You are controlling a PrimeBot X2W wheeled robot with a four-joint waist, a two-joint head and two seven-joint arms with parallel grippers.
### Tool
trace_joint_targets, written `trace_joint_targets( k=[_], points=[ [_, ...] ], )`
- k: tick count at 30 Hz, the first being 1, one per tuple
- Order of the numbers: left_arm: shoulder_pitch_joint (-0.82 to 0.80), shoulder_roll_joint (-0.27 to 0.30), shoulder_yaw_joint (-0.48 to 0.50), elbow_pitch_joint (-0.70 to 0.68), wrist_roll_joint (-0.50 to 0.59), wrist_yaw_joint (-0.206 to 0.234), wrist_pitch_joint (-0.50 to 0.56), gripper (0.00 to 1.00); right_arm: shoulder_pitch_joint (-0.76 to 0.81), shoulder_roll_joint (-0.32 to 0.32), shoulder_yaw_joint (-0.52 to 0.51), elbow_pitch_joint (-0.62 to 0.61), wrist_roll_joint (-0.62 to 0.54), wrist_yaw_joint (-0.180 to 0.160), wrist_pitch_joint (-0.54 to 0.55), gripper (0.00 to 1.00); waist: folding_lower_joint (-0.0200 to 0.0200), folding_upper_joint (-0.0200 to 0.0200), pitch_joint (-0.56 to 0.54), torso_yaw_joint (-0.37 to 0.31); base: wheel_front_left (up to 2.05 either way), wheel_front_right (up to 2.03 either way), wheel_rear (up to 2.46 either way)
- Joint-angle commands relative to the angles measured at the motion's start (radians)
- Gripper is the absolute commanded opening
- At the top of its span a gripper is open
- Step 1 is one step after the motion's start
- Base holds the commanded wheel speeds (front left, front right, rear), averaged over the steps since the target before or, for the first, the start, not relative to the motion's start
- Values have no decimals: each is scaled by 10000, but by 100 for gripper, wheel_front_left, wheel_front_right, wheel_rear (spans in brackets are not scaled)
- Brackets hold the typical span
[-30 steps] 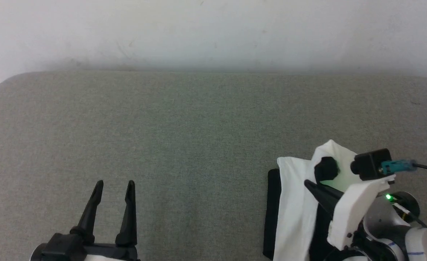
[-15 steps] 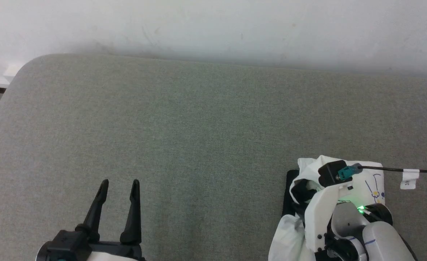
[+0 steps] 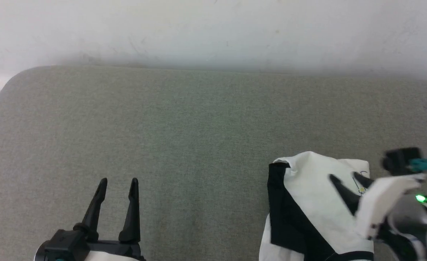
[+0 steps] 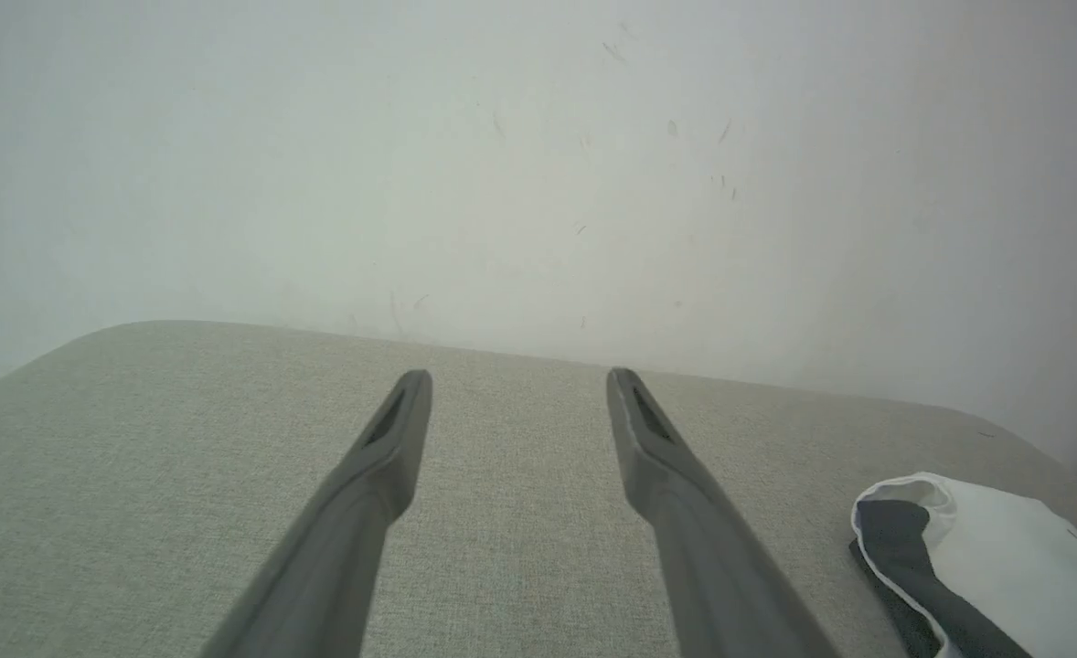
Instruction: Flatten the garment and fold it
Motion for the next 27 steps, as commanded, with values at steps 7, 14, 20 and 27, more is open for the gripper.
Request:
trace_joint_targets(
  k=[7,14,20,27],
  points=[
    [81,65,100,-250,-28,115,-37,100,1495,153,-1688,-1157,-340,-6,-87,100,0,0,297,-237,0,0,0],
    [-71,129,5,-319,11,77,31,100,1531,593,-2143,-326,-432,-6,-123,100,0,0,661,-26,0,0,0],
    [-369,273,-169,-431,192,-17,155,100,1061,695,-2376,599,-672,-6,-387,100,0,0,1031,306,0,0,0],
    [-551,333,-263,-461,248,-42,259,100,709,731,-2037,1401,-439,-6,-302,36,0,0,1129,385,0,0,0]
  ],
)
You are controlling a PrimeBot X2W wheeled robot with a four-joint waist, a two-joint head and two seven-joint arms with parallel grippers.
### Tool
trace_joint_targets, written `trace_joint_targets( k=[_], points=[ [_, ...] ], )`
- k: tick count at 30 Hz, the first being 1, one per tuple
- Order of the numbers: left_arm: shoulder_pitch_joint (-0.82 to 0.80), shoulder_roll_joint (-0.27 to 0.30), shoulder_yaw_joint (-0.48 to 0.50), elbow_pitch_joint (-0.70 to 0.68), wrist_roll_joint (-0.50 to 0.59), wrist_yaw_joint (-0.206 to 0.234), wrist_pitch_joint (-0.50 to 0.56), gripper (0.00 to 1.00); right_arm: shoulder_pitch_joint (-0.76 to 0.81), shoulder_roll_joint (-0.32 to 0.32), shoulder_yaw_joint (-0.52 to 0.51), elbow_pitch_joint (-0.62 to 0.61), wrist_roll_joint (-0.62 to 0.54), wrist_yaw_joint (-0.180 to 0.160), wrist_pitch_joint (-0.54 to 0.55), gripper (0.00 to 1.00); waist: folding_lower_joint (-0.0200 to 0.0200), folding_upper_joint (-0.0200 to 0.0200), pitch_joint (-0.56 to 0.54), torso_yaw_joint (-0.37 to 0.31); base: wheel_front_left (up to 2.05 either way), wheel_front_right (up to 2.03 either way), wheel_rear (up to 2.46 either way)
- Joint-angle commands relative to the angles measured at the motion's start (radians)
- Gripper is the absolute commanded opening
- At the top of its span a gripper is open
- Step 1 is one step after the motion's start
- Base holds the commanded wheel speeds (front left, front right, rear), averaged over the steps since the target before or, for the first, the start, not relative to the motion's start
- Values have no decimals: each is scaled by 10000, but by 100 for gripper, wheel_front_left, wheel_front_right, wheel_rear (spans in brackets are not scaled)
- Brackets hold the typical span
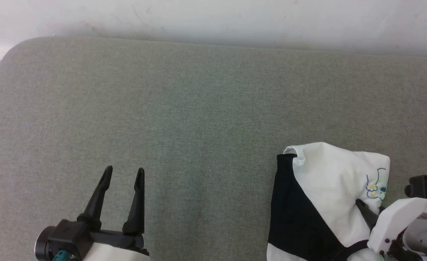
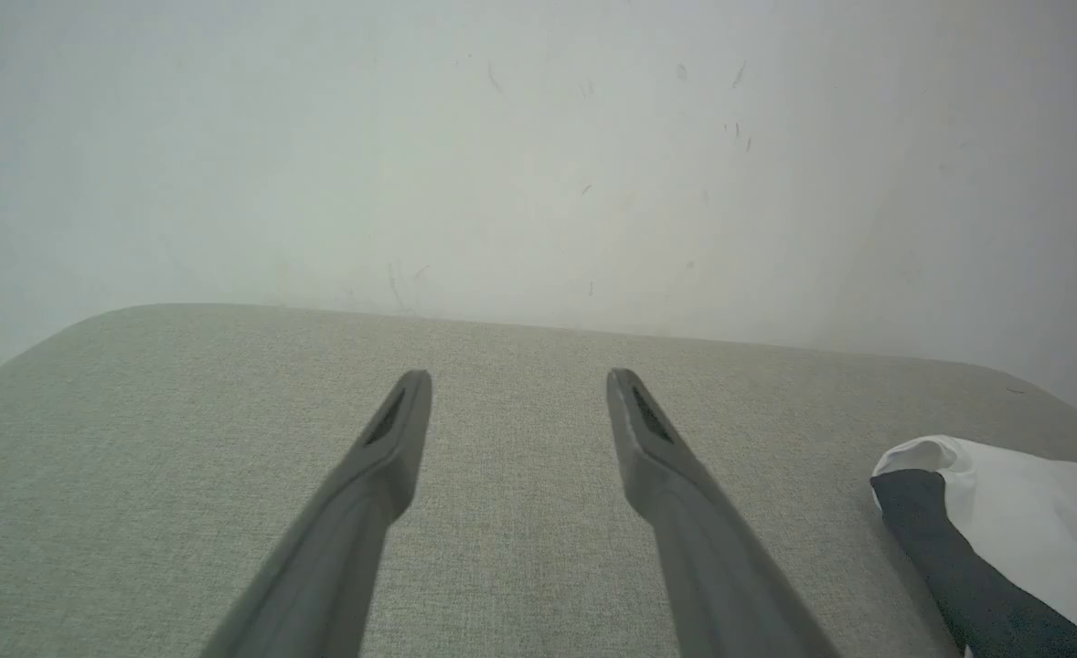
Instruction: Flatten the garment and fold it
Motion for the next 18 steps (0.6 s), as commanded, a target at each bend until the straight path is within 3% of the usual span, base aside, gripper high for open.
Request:
trace_joint_targets(
  k=[1,2,10,18],
  points=[
    [-153,42,-15,-9,29,-59,8,100,-64,65,123,147,42,-6,97,4,-1,0,-8,-7,0,0,0],
    [-161,48,-24,16,17,-67,20,100,-90,66,184,219,42,-6,144,0,-1,0,-41,-34,0,0,0],
    [-13,83,-64,203,-94,-107,10,100,-285,-298,486,196,-131,-6,121,0,-1,0,-711,-561,0,0,0],
    [-77,149,-77,41,-134,-137,20,100,-1100,-2148,1462,-432,432,-6,850,0,-1,0,-392,-1454,0,0,0]
  ],
)
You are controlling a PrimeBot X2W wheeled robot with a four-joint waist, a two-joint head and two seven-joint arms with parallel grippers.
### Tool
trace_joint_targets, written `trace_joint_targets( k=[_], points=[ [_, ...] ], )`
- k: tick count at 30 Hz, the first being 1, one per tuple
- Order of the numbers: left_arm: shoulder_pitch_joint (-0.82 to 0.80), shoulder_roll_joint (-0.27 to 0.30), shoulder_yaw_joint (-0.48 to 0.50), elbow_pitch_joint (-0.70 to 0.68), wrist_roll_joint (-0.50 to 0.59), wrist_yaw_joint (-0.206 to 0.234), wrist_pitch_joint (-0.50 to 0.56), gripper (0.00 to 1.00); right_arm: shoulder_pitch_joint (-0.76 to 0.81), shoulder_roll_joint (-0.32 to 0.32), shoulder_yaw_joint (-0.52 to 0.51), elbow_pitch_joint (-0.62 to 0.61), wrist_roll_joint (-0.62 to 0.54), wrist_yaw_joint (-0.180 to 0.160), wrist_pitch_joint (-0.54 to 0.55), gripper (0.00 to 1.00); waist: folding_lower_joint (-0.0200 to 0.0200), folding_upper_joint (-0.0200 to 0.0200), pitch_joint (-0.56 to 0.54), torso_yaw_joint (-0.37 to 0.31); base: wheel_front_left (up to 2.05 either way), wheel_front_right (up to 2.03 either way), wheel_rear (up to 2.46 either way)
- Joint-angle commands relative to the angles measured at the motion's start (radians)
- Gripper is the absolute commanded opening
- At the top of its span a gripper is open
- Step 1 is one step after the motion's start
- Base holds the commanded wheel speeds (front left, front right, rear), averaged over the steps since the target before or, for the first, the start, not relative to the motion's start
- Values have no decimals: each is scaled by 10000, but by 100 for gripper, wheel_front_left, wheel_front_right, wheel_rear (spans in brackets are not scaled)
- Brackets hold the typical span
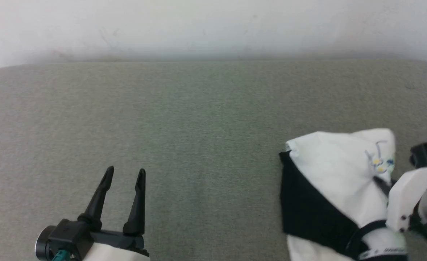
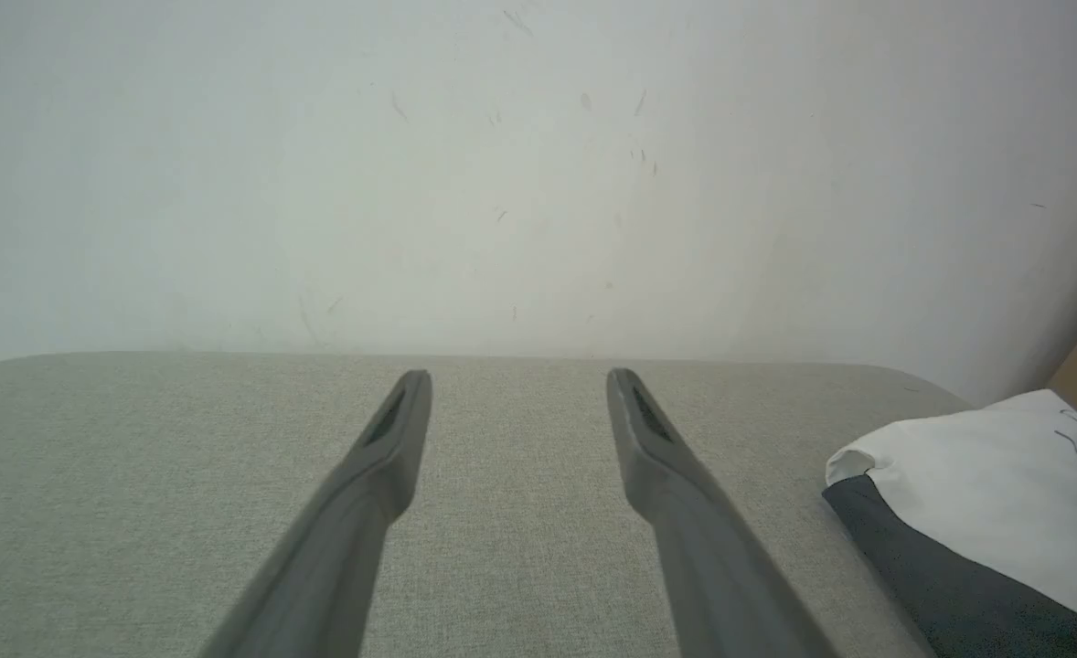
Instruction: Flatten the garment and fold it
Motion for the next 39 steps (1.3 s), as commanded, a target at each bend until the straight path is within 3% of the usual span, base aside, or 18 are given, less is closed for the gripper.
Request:
trace_joint_targets(
  k=[1,12,19,23,34,35,37,38,39],
  points=[
    [-107,58,6,-51,-25,-18,12,100,-278,-209,52,-93,37,-7,39,0,1,0,340,-425,0,0,0],
    [-1159,365,88,-548,306,-31,245,100,-1824,-3284,909,136,1017,-7,-165,0,1,0,2264,-1271,0,0,0],
    [-1930,649,269,-1141,598,42,516,100,-2602,-4971,1032,577,917,-7,-777,0,1,0,3507,-1514,0,0,0],
    [-2207,755,301,-1452,744,86,638,100,-2874,-5467,1020,1181,762,-7,-1215,0,1,0,3951,-1546,0,0,0],
    [-2737,711,370,-2017,958,129,190,100,-3531,-5767,1379,3124,550,-7,-2546,0,1,0,4653,-1573,0,0,0],
    [-2777,659,390,-2074,922,134,125,100,-3632,-5762,1419,3268,515,-7,-2712,6,1,0,4674,-1581,0,0,0],
    [-2826,601,465,-2124,946,197,26,100,-3827,-5725,1561,3487,401,-7,-3065,51,1,0,4689,-1603,0,0,0],
    [-2850,593,504,-2141,1006,232,-27,100,-3923,-5681,1648,3593,384,-7,-3216,100,1,0,4677,-1619,0,0,0],
    [-2879,602,496,-2183,1071,199,-89,100,-4016,-5627,1740,3712,375,-7,-3328,100,1,0,4644,-1641,0,0,0]
  ],
)
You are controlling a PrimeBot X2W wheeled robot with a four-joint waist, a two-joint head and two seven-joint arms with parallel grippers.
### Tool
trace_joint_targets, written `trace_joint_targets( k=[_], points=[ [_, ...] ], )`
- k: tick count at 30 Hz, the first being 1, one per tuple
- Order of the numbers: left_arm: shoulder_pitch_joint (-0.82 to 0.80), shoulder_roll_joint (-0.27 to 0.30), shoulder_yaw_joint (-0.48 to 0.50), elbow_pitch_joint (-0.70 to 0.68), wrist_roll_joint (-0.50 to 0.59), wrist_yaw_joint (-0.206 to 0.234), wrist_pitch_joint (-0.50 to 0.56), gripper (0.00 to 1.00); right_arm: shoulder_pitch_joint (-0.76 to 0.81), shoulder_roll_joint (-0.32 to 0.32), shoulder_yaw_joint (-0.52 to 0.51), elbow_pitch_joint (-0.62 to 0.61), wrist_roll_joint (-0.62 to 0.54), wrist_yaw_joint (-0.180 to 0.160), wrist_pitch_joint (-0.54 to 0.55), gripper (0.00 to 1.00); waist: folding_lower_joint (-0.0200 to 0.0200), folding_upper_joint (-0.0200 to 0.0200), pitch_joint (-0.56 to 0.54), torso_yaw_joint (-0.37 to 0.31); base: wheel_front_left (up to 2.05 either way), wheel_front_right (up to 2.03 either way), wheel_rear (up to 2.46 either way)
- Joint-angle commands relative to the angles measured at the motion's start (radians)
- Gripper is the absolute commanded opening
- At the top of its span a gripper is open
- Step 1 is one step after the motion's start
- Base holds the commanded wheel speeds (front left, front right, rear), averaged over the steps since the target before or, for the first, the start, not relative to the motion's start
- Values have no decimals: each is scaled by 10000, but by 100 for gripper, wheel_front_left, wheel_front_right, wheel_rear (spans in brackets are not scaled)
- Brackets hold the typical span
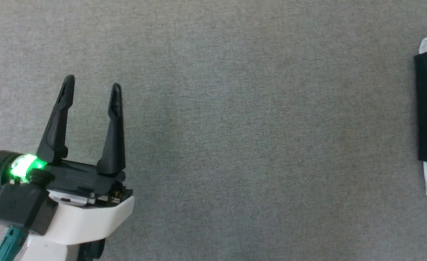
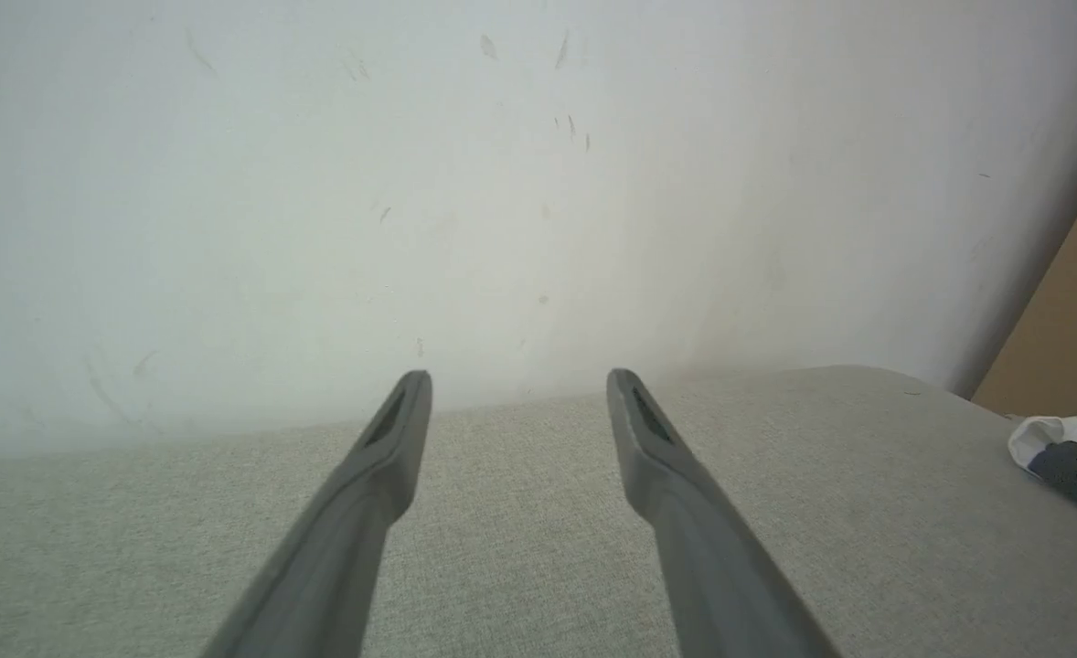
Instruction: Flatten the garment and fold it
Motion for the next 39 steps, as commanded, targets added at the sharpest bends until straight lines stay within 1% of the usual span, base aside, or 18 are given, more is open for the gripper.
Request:
trace_joint_targets(
  k=[1,5,9,13,17,19,20,23,28,31,34,39],
  points=[
    [-164,-49,65,-69,111,68,-109,100,-221,76,83,160,-31,-19,-128,100,-2,0,-78,-38,0,0,0],
    [-128,-236,207,30,291,272,-228,100,-447,152,291,588,68,-19,-537,100,-2,0,-419,-42,0,0,0],
    [-15,-420,234,264,408,336,-283,100,-493,216,345,842,163,-19,-1034,100,-2,0,-987,6,0,0,0],
    [249,-680,205,573,352,281,-304,100,-364,493,-38,951,214,-19,-1709,100,-2,0,-1789,139,0,0,0],
    [725,-905,330,798,311,217,-308,100,63,1019,-873,775,-60,-19,-2609,100,-2,0,-2716,326,0,0,0],
    [1046,-992,388,900,302,174,-309,100,394,1426,-1347,523,-355,-19,-3053,100,-2,0,-3157,414,0,0,0],
    [1046,-992,388,900,302,174,-309,100,394,1426,-1347,523,-355,-19,-3053,100,-2,0,-3157,414,0,0,0],
    [1514,-1124,424,1066,203,40,-310,100,949,2272,-2102,-128,-657,-19,-3570,100,-2,0,-3822,553,0,0,0],
    [2152,-1414,488,1206,-23,-213,-310,100,2041,3862,-2867,-1925,-1107,-19,-3938,100,-2,0,-4712,712,0,0,0],
    [2494,-1509,519,1327,72,-321,-311,100,2752,4760,-2973,-3046,-1422,-19,-4032,100,-2,0,-5182,778,0,0,0],
    [2768,-1672,489,1530,115,-436,-311,100,3527,5556,-2845,-3998,-1682,-19,-4249,100,-2,0,-5531,879,0,0,0],
    [3159,-1875,387,1979,417,-529,-311,100,4869,6606,-2691,-4698,-2299,-19,-4831,100,-2,0,-5977,1036,0,0,0]
  ],
)
